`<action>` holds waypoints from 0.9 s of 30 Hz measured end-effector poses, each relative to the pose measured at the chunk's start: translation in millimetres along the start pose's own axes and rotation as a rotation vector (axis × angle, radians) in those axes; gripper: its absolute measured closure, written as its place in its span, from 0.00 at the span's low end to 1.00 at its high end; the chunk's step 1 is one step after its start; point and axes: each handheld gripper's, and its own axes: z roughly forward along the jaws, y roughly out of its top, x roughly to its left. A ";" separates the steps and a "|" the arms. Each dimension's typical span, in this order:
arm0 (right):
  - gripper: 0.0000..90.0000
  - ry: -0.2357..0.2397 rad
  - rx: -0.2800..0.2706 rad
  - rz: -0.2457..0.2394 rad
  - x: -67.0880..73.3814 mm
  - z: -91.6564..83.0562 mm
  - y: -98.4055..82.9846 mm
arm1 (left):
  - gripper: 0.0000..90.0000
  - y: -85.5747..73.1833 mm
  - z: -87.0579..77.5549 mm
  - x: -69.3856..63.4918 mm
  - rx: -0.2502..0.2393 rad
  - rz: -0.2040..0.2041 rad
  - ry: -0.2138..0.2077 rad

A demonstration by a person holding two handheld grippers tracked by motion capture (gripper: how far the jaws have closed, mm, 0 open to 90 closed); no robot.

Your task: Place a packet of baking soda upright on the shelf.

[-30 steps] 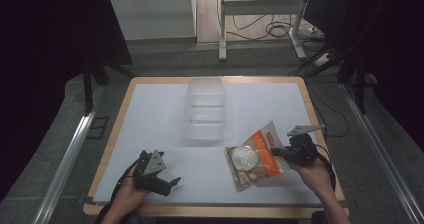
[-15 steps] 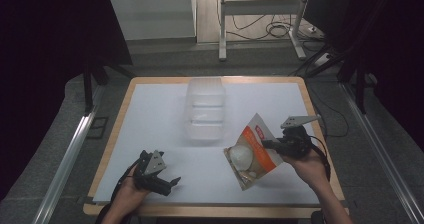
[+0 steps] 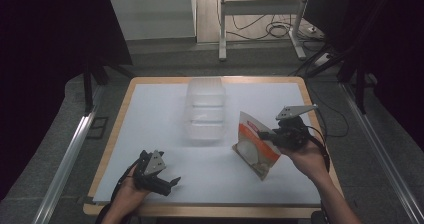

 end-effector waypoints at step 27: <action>0.98 -0.032 -0.083 0.004 -23.1 -11.9 47.3 | 0.00 0.8 -1.2 -0.5 -0.001 -0.003 -0.016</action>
